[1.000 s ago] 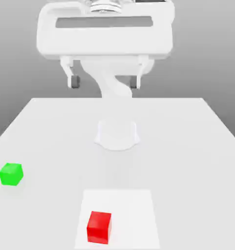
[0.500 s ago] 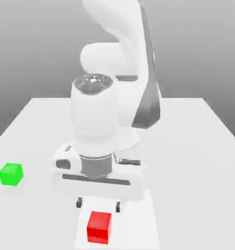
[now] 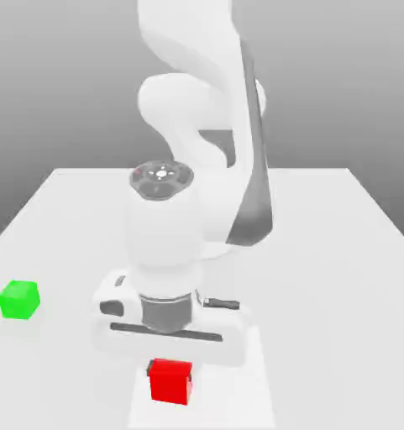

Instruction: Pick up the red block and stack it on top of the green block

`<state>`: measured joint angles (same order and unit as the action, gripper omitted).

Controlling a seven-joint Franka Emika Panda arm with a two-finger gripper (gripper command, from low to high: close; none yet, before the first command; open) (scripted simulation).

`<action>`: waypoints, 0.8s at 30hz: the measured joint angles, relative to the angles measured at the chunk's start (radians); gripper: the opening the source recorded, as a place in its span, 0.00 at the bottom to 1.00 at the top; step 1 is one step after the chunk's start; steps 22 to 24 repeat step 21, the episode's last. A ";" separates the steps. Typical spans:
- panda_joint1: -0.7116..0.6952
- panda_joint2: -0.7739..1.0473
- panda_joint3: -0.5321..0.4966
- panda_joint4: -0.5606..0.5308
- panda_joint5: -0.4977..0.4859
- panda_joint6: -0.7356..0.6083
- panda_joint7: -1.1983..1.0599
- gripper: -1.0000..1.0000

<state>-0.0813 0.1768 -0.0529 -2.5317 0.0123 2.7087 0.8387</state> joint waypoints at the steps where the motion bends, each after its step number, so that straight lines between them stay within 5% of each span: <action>1: -0.026 -0.019 -0.029 -0.010 -0.002 -0.008 -0.001 0.00; 12: -0.512 -0.193 -0.317 -0.133 -0.033 -0.057 -0.016 0.00; 14: -0.612 -0.155 -0.303 -0.138 0.007 -0.017 -0.047 0.00; 18: -0.585 -0.022 -0.214 -0.133 0.118 0.104 -0.127 0.00; 19: -0.591 -0.003 -0.204 -0.133 0.133 0.121 -0.138 1.00; 24: -0.591 -0.003 -0.204 -0.133 0.133 0.121 -0.138 1.00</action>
